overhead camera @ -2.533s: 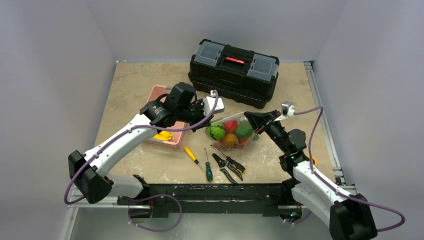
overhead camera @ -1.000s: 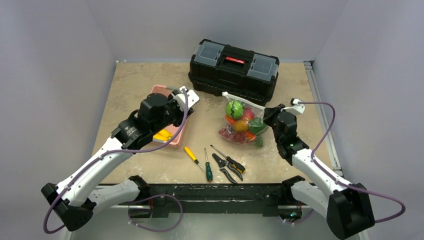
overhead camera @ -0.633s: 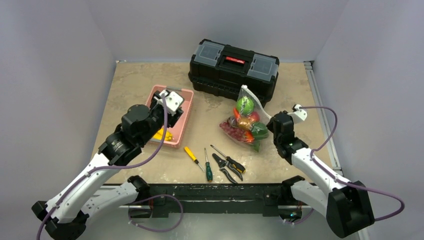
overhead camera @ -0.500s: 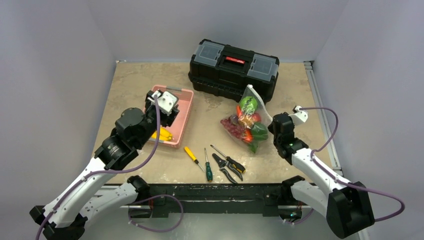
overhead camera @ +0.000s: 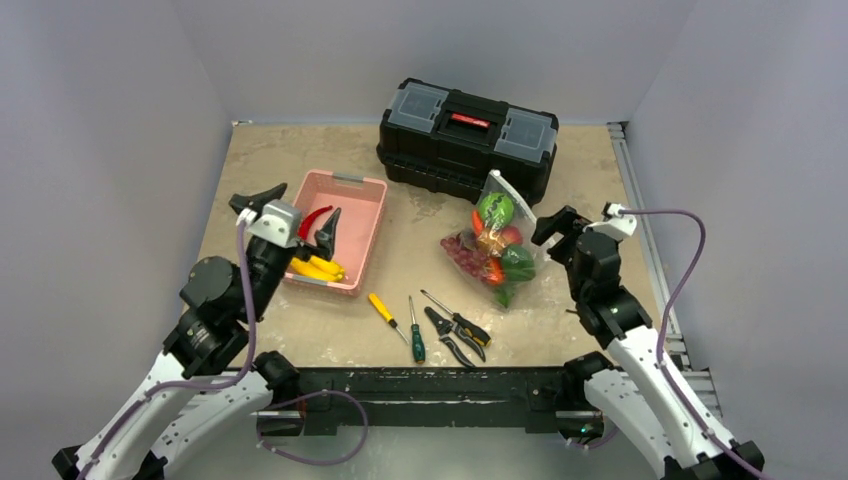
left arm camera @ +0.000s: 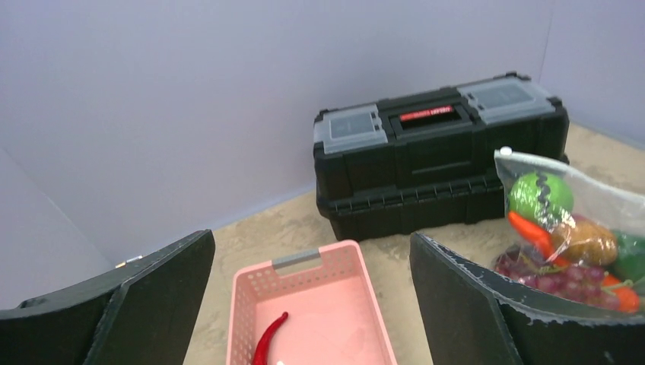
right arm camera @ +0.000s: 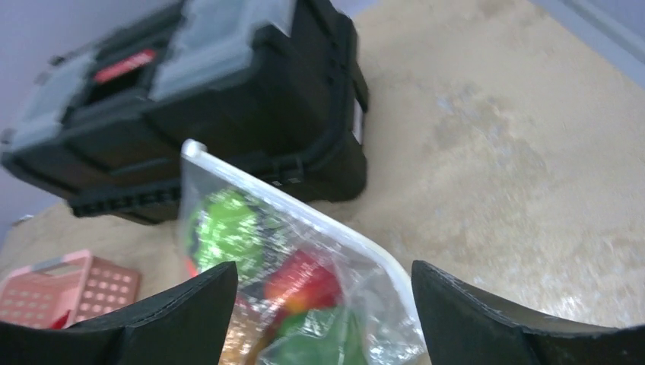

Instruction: Place the food in the zip-top bag and seal the zipper

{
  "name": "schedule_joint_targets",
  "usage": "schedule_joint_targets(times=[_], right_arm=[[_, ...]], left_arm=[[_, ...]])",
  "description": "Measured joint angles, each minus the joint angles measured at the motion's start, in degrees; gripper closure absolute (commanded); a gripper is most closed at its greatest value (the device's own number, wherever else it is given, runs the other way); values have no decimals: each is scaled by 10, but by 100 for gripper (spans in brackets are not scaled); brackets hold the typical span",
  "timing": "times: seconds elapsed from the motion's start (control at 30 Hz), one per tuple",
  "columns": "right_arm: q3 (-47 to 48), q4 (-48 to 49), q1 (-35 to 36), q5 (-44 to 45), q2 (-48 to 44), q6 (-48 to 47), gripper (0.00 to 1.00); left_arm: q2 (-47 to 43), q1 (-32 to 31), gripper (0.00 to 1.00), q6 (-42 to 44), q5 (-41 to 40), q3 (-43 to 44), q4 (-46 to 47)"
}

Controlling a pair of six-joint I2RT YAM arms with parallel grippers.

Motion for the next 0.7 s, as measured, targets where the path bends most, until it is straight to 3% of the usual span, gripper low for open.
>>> schedule_joint_targets(times=[0.3, 0.47, 0.7], right_arm=[[142, -44, 0, -82, -45, -117, 2], [224, -64, 0, -86, -56, -161, 1], [263, -63, 0, -80, -122, -184, 1]], left_arm=[[-114, 0, 0, -2, -19, -64, 100], [-174, 0, 0, -2, -36, -98, 156], [-216, 0, 0, 4, -65, -108, 204]])
